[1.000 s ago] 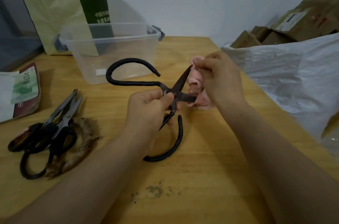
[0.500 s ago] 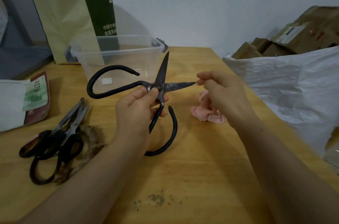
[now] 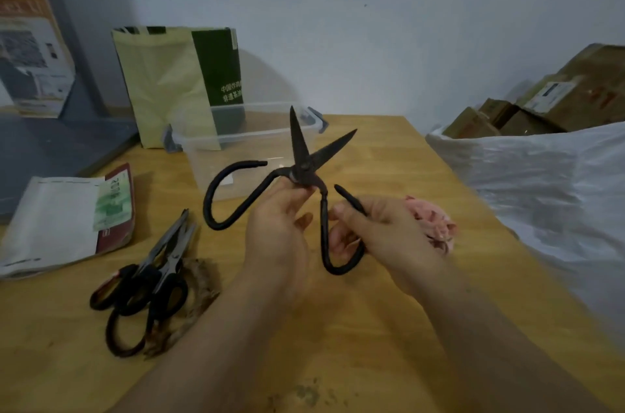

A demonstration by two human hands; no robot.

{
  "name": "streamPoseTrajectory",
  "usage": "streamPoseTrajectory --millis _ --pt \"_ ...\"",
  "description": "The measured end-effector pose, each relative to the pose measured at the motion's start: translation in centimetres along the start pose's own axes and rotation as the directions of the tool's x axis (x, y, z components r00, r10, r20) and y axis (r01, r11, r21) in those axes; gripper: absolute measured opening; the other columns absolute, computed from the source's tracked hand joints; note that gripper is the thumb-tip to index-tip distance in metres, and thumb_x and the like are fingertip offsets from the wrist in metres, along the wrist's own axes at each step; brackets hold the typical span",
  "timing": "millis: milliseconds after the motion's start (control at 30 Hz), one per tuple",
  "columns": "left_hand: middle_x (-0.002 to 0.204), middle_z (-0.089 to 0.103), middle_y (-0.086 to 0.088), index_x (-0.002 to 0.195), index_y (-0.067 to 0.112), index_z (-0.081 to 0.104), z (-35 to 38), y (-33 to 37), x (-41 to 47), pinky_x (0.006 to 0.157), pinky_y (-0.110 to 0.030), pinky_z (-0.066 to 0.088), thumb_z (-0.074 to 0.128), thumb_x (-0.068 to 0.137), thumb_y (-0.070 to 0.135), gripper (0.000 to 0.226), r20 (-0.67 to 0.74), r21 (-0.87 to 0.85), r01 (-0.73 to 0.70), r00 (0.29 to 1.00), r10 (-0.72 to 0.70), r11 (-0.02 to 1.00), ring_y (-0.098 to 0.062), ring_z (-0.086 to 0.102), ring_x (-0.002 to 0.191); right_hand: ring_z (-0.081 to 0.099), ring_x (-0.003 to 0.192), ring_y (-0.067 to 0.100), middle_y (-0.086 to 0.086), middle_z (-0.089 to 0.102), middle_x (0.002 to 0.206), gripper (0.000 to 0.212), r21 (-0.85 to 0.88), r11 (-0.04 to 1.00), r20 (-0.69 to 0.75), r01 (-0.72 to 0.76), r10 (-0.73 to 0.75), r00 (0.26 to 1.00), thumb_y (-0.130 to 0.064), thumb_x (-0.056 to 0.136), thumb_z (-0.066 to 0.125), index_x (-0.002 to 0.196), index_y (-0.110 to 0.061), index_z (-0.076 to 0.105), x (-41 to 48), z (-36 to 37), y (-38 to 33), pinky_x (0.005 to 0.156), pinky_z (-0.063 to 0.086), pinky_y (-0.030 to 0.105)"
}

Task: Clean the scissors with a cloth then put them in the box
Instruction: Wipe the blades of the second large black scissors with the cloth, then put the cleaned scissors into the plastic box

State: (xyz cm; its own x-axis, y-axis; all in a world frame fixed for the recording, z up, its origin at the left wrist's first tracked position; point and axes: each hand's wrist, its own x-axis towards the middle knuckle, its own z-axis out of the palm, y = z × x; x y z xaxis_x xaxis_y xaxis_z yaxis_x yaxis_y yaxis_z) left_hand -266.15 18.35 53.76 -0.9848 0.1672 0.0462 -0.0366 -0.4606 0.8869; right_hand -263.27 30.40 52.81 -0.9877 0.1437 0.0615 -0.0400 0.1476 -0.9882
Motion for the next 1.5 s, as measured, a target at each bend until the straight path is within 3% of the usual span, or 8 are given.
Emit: streamPoseTrajectory --millis 167,300,400,533,967,1100,1267,1500 --pt "0.087 0.071 -0.005 0.079 0.015 0.070 -0.3 2.2 -2.0 0.058 -0.028 0.044 0.054 0.091 0.017 0.020 -0.029 0.445 -0.126 0.988 0.155 0.887 -0.012 0.064 0.076 0.055 0.041 0.016 0.007 0.060 0.053 0.027 0.089 0.995 -0.137 0.039 -0.027 0.990 -0.023 0.098 0.049 0.089 -0.003 0.065 0.5 -0.9 -0.3 0.040 0.044 0.023" --pt "0.104 0.055 0.005 0.104 0.025 0.063 -2.5 4.0 -2.9 0.081 -0.027 0.041 0.056 0.091 0.026 0.015 -0.001 0.822 -0.373 0.755 0.655 0.431 -0.008 0.047 0.097 0.052 0.039 0.017 0.006 0.059 0.050 0.029 0.087 0.994 -0.114 0.067 -0.057 0.992 -0.027 0.097 0.050 0.085 -0.006 0.065 0.4 -1.0 -0.8 0.039 0.042 0.023" --pt "0.138 0.042 0.001 0.136 0.023 0.044 -3.9 4.5 -1.9 0.104 -0.042 0.037 0.050 0.094 0.039 0.045 -0.231 0.804 -0.066 0.881 0.412 0.591 -0.016 0.038 0.126 0.049 0.037 0.016 0.005 0.057 0.048 0.030 0.127 0.988 -0.089 0.094 -0.083 0.993 -0.027 0.097 0.049 0.084 -0.005 0.064 0.2 -0.7 -1.0 0.038 0.039 0.021" --pt "0.101 0.067 -0.008 0.117 0.015 0.055 -3.5 4.0 -2.1 0.067 -0.030 0.056 0.037 0.101 0.030 0.028 -0.226 0.489 -0.036 0.960 0.166 0.872 -0.019 0.068 0.085 0.035 0.032 0.013 0.006 0.054 0.048 0.044 0.183 0.979 -0.144 0.086 -0.060 0.988 -0.038 0.098 0.044 0.083 -0.003 0.065 0.3 -0.5 -0.9 0.036 0.030 0.020" --pt "0.091 0.064 0.010 0.096 0.025 0.056 2.4 -0.5 -1.1 0.070 -0.019 0.051 0.033 0.101 0.035 0.026 0.008 0.613 -0.231 0.958 0.286 0.756 0.000 0.060 0.082 0.062 0.069 0.023 0.020 0.065 0.089 0.052 0.409 0.909 -0.131 -0.079 0.144 0.981 -0.054 0.082 0.058 0.109 -0.010 0.051 0.8 1.2 1.6 0.058 0.050 0.038" --pt "0.092 0.057 0.013 0.102 0.022 0.053 2.2 0.4 0.1 0.065 -0.011 0.041 0.030 0.101 0.037 0.028 0.050 0.645 -0.183 0.979 0.198 0.742 -0.001 0.053 0.084 0.070 0.080 0.024 0.010 0.072 0.083 0.055 0.593 0.804 -0.092 -0.041 0.118 0.989 -0.016 0.062 0.078 0.108 -0.008 0.049 1.0 0.1 0.6 0.083 0.053 0.044" --pt "0.084 0.052 0.015 0.085 0.033 0.056 1.6 2.9 2.2 0.073 -0.023 0.035 0.028 0.102 0.036 0.033 0.015 0.590 -0.144 0.986 0.167 0.795 0.000 0.049 0.082 0.068 0.071 0.029 0.018 0.070 0.078 0.041 0.718 0.692 -0.078 -0.073 0.184 0.980 0.012 0.073 0.067 0.096 -0.014 0.045 3.1 -0.8 -2.5 0.074 0.056 0.040" --pt "0.134 0.042 -0.008 0.135 0.017 0.041 -1.9 4.1 10.3 0.094 -0.039 0.043 0.055 0.085 0.003 0.053 0.143 0.990 -0.129 0.936 0.322 -0.064 -0.027 0.040 0.122 0.070 0.071 0.031 0.022 0.066 0.072 0.036 0.669 0.742 -0.059 -0.032 0.096 0.994 0.018 0.078 0.055 0.076 -0.014 0.040 7.8 -3.1 -7.5 0.059 0.056 0.031"
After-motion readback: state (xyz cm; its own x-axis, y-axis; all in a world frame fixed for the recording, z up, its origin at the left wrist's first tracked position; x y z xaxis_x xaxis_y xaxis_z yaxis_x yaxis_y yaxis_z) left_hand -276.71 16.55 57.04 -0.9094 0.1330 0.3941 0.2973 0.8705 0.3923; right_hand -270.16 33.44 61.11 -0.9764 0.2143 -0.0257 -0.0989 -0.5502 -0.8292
